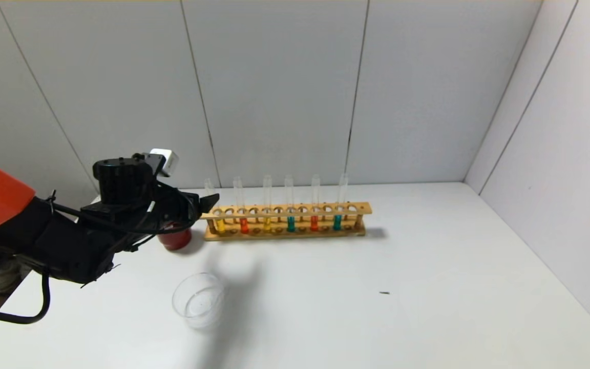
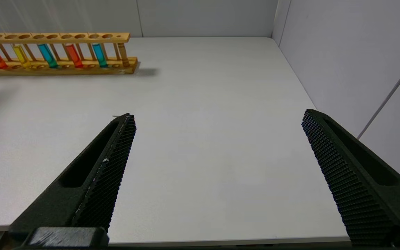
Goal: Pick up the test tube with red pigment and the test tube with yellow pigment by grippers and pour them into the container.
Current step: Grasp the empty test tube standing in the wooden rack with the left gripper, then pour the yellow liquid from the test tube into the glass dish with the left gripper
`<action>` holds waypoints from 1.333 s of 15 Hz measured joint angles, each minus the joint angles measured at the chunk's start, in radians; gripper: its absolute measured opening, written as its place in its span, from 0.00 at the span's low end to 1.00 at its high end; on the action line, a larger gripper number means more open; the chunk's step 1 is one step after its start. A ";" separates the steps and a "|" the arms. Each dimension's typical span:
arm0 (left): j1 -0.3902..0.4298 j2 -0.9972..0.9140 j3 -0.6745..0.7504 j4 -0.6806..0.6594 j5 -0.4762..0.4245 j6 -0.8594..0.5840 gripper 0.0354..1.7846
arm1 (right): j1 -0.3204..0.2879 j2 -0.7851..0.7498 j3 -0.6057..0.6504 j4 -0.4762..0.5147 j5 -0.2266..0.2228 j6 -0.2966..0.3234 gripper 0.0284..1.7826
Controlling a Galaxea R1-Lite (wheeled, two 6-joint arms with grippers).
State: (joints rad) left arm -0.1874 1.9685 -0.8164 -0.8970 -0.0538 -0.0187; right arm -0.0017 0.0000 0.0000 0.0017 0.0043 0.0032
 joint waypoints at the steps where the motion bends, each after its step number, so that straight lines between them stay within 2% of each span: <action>1: -0.002 0.020 -0.022 0.000 0.024 0.000 0.98 | 0.000 0.000 0.000 0.000 0.000 0.000 0.98; 3: -0.006 0.055 -0.061 -0.001 0.056 0.000 0.98 | 0.000 0.000 0.000 0.000 0.000 0.000 0.98; 6: -0.025 0.087 -0.086 0.000 0.059 0.001 0.98 | 0.000 0.000 0.000 0.000 0.000 0.000 0.98; 9: -0.040 0.113 -0.110 -0.002 0.061 0.000 0.90 | 0.000 0.000 0.000 0.000 0.000 0.000 0.98; 12: -0.045 0.129 -0.122 -0.004 0.063 -0.002 0.69 | 0.000 0.000 0.000 0.000 0.000 0.000 0.98; 15: -0.046 0.134 -0.124 -0.004 0.064 -0.001 0.36 | 0.000 0.000 0.000 0.000 0.000 0.000 0.98; 17: -0.046 0.135 -0.128 -0.004 0.063 -0.001 0.20 | 0.000 0.000 0.000 0.000 0.000 0.000 0.98; 18: -0.046 0.136 -0.129 -0.003 0.062 -0.001 0.16 | 0.000 0.000 0.000 0.000 0.000 0.000 0.98; 20: -0.046 0.135 -0.132 -0.003 0.063 -0.002 0.15 | 0.000 0.000 0.000 0.000 0.000 0.000 0.98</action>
State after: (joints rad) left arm -0.2336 2.1038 -0.9481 -0.9000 0.0089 -0.0206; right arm -0.0017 0.0000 0.0000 0.0017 0.0038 0.0032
